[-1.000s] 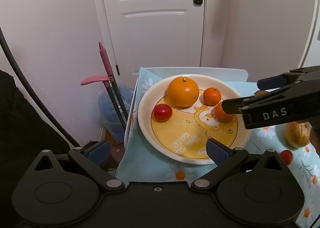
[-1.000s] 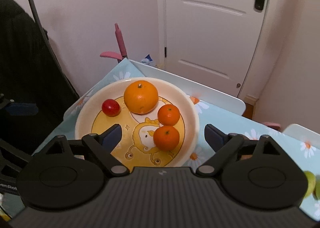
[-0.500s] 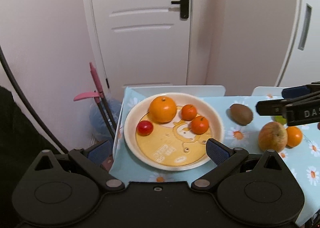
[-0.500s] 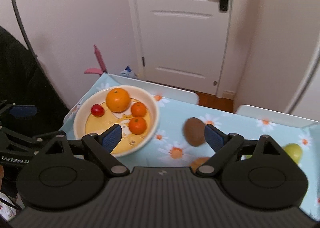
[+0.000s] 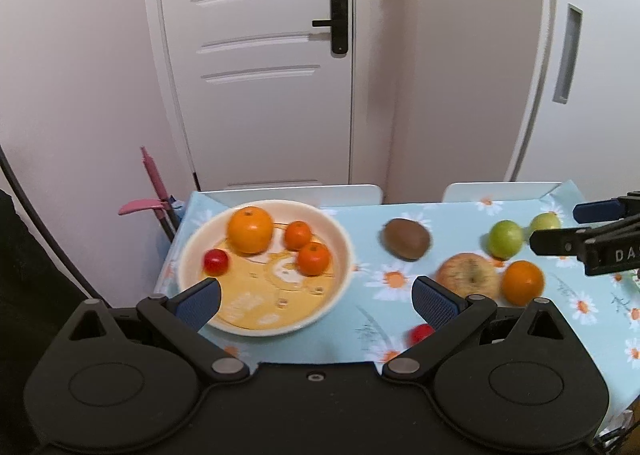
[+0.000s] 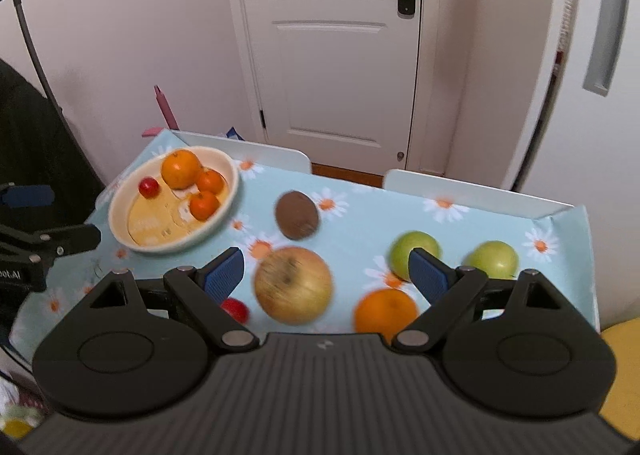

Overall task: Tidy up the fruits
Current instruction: 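Move the left gripper around the large yellow apple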

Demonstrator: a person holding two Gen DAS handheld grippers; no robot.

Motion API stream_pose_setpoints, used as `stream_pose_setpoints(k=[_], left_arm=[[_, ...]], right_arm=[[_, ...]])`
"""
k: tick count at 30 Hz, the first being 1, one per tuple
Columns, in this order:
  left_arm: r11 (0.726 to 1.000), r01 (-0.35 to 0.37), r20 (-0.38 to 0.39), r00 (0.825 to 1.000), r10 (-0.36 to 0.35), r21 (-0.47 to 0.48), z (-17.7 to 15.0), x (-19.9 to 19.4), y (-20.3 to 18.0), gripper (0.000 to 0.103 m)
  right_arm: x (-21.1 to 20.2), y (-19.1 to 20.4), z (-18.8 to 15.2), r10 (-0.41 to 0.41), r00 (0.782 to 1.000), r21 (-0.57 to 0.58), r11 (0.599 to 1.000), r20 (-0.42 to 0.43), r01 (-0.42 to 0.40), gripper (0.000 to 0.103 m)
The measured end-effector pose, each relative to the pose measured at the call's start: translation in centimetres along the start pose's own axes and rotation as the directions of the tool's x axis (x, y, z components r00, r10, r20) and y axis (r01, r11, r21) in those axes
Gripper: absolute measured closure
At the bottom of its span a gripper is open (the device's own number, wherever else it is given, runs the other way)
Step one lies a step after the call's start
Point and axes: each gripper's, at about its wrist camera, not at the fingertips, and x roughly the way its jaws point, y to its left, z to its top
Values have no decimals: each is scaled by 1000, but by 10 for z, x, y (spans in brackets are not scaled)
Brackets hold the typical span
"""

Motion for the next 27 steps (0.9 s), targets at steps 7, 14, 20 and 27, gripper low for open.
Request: stream_pose_setpoints(k=[7, 14, 20, 27], left_arm=[[1000, 0, -11, 1000, 0, -4, -5, 13, -44, 0], [999, 2, -24, 1000, -1, 36, -15, 41, -87, 0], [997, 11, -59, 998, -6, 81, -22, 76, -113, 1], [995, 23, -92, 996, -14, 101, -25, 111, -130, 2]], right_arm=[[6, -44, -20, 42, 999, -57, 997, -32, -44, 0], [26, -76, -43, 113, 991, -135, 983, -71, -122, 1], [50, -92, -58, 157, 981, -178, 968, -112, -176, 2], [65, -95, -63, 214, 969, -213, 948, -119, -236, 4]])
